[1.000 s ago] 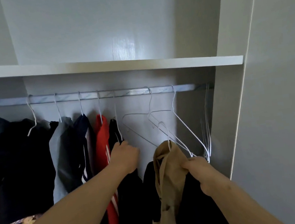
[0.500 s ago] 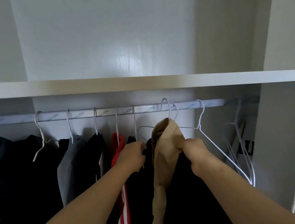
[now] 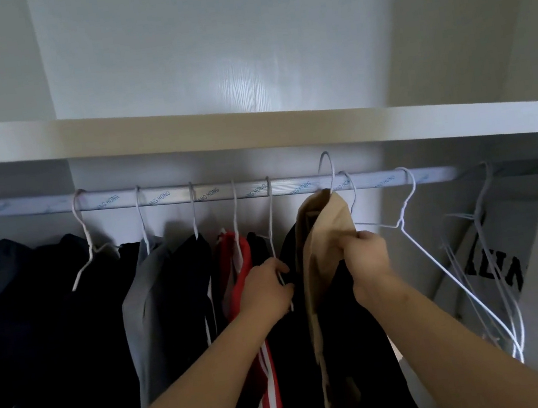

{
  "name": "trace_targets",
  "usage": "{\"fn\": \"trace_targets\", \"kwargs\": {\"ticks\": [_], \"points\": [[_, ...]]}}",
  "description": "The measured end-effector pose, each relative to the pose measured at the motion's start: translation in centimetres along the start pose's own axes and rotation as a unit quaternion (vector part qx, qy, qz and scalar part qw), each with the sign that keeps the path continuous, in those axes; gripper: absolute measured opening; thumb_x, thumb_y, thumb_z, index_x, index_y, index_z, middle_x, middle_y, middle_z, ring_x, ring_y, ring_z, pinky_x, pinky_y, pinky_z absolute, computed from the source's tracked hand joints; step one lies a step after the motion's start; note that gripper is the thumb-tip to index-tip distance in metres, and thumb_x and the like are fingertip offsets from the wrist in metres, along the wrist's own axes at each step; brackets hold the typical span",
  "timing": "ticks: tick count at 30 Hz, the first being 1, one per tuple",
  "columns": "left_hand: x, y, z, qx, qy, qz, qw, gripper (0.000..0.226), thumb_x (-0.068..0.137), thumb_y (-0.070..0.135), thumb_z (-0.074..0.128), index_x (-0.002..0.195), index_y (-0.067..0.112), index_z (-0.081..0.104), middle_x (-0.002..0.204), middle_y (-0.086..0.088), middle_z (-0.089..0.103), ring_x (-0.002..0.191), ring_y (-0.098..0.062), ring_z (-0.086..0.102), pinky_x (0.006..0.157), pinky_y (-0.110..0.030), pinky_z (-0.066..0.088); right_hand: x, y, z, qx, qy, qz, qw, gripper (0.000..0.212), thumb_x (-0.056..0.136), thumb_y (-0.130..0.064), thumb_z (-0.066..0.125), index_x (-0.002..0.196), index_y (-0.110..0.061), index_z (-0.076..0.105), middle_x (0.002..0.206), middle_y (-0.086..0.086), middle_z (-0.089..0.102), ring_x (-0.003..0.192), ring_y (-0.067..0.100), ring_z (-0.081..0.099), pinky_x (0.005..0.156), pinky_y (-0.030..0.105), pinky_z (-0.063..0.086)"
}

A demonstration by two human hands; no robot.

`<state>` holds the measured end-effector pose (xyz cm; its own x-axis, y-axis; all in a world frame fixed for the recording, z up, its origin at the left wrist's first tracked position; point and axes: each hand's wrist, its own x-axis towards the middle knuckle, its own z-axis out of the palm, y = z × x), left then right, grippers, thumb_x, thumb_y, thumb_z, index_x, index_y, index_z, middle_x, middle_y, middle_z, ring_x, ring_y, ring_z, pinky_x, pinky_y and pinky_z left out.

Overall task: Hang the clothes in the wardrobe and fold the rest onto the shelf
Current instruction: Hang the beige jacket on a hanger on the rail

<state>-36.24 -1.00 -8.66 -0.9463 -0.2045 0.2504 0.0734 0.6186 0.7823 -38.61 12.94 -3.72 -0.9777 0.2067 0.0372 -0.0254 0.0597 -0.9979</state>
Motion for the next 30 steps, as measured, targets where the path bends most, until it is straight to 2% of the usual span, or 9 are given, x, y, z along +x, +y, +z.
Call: {"fn": "trace_targets", "kwargs": {"ticks": [2,5,8,11,15,18,23,26,30], "points": [[0.2,-0.1,0.0,-0.015,-0.009,0.002,1.000,0.026,0.089,0.013,0.059,0.113,0.018,0.054,0.089,0.010,0.047,0.070,-0.010,0.058,0.064,-0.026,0.056,0.7,-0.6,0.4,0.013,-0.006,-0.008,1.000,0.022,0.085,-0.001,0.042,0.097,-0.005,0.061,0.084,0.012,0.063,0.080,0.030,0.060,0.071,0.034,0.052],[0.2,-0.2,-0.2,-0.051,-0.029,-0.010,0.998,0.026,0.089,0.013,0.059,0.114,0.017,0.054,0.090,0.007,0.051,0.064,-0.011,0.058,0.050,-0.016,0.051,1.9,-0.9,1.2,-0.011,-0.018,0.004,1.000,0.019,0.088,-0.002,0.043,0.097,-0.006,0.059,0.078,0.009,0.060,0.071,0.025,0.057,0.057,0.028,0.046],[0.1,-0.5,-0.3,-0.086,-0.036,-0.017,0.995,0.025,0.088,0.012,0.060,0.112,0.016,0.054,0.098,-0.002,0.056,0.066,-0.012,0.059,0.048,-0.015,0.049,2.4,0.8,2.1,-0.070,-0.027,0.040,0.996,0.026,0.092,-0.003,0.039,0.112,0.002,0.056,0.099,0.018,0.060,0.089,0.032,0.058,0.077,0.036,0.049],[0.1,-0.9,-0.4,-0.116,-0.031,-0.019,0.993,0.020,0.088,0.013,0.061,0.106,0.018,0.055,0.088,0.001,0.056,0.065,-0.010,0.057,0.046,-0.012,0.046,2.3,2.0,2.2,-0.127,-0.025,0.014,0.991,0.023,0.091,-0.005,0.039,0.106,0.000,0.055,0.096,0.017,0.056,0.086,0.030,0.054,0.071,0.034,0.044],[0.0,-1.6,-0.6,-0.130,-0.012,-0.023,0.991,0.014,0.087,0.013,0.062,0.098,0.020,0.057,0.080,0.002,0.057,0.060,-0.009,0.056,0.043,-0.011,0.043,1.9,2.3,2.1,-0.167,-0.023,-0.014,0.986,0.029,0.095,-0.013,0.038,0.118,-0.001,0.053,0.107,0.017,0.060,0.097,0.032,0.057,0.079,0.037,0.048],[-0.2,-1.9,-0.8,-0.133,0.015,-0.013,0.991,0.014,0.086,0.013,0.063,0.087,0.025,0.057,0.077,0.004,0.058,0.059,-0.009,0.057,0.048,-0.015,0.047,1.0,2.6,1.5,-0.184,-0.018,-0.050,0.982,0.031,0.096,-0.022,0.040,0.121,-0.007,0.052,0.105,0.010,0.061,0.091,0.027,0.058,0.069,0.032,0.047],[-1.5,-1.7,-0.7,-0.122,0.081,-0.014,0.989,0.023,0.086,0.013,0.063,0.071,0.031,0.058,0.073,0.013,0.060,0.062,0.001,0.057,0.054,-0.007,0.042,-1.0,4.2,1.1,-0.207,0.007,-0.138,0.968,0.036,0.093,-0.017,0.049,0.128,-0.012,0.048,0.124,0.011,0.054,0.109,0.026,0.055,0.096,0.040,0.045],[-2.5,-0.9,0.0,-0.063,0.102,-0.006,0.993,0.018,0.083,0.015,0.064,0.072,0.028,0.061,0.074,0.014,0.057,0.070,-0.001,0.054,0.057,-0.007,0.037,-2.4,5.8,0.7,-0.220,0.027,-0.175,0.959,0.034,0.090,-0.018,0.054,0.124,-0.012,0.052,0.120,0.010,0.052,0.111,0.026,0.051,0.097,0.038,0.043],[-5.1,0.2,1.4,0.022,0.115,0.007,0.993,0.011,0.083,0.024,0.062,0.093,0.027,0.066,0.098,0.001,0.054,0.092,-0.018,0.055,0.082,-0.033,0.048,-4.3,8.0,-0.7,-0.175,0.029,-0.161,0.971,0.026,0.087,-0.021,0.060,0.111,-0.013,0.057,0.111,0.007,0.057,0.100,0.018,0.056,0.083,0.024,0.042]]}}
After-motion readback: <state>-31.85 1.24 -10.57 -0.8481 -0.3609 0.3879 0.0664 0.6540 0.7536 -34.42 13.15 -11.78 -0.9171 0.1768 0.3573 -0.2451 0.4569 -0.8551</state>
